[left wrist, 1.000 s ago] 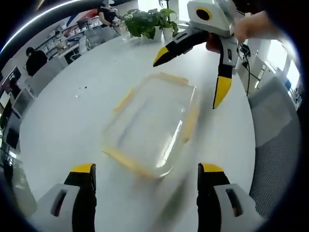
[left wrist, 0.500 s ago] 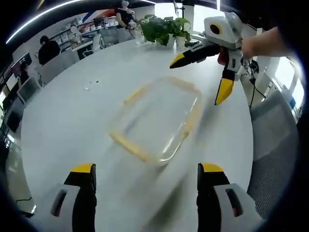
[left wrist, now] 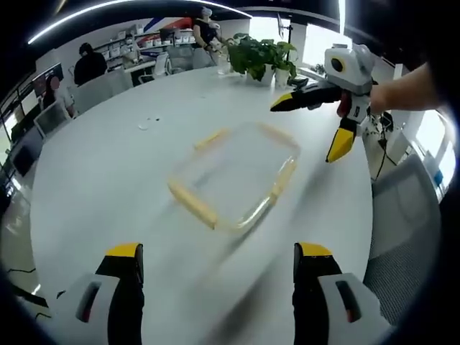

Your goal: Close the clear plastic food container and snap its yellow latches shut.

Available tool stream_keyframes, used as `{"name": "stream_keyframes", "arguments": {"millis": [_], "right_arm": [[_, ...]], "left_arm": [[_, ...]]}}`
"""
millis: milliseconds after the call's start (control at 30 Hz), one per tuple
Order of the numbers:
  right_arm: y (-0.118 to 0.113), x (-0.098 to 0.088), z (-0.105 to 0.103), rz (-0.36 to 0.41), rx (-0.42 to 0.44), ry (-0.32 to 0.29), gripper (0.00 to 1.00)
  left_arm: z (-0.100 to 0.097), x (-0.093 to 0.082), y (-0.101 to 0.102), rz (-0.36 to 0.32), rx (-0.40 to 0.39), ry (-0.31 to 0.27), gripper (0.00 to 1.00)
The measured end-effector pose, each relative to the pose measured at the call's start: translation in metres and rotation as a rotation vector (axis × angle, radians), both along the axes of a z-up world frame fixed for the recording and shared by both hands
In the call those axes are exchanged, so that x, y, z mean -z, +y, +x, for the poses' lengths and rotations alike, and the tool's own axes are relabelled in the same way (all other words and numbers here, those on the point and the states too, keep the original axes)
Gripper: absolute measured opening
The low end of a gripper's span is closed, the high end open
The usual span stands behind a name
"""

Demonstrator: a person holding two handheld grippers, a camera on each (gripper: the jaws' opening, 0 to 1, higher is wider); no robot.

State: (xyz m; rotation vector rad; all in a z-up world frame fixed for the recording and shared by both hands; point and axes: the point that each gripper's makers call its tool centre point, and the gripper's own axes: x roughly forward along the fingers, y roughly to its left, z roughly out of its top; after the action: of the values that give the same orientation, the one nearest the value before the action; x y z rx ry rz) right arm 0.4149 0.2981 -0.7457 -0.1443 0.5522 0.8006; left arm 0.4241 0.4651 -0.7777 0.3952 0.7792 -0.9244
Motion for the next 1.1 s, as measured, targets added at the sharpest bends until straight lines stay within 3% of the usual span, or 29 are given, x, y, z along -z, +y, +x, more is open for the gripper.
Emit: {"name": "stream_keyframes", "arguments": {"millis": [833, 1100], "right_arm": [[-0.009, 0.0, -0.015, 0.059, 0.086, 0.011, 0.91], [-0.006, 0.002, -0.022, 0.068, 0.088, 0.012, 0.91]], "left_arm": [[-0.019, 0.005, 0.019, -0.104, -0.123, 0.016, 0.87], [-0.018, -0.002, 0.022, -0.17, -0.168, -0.023, 0.88]]}}
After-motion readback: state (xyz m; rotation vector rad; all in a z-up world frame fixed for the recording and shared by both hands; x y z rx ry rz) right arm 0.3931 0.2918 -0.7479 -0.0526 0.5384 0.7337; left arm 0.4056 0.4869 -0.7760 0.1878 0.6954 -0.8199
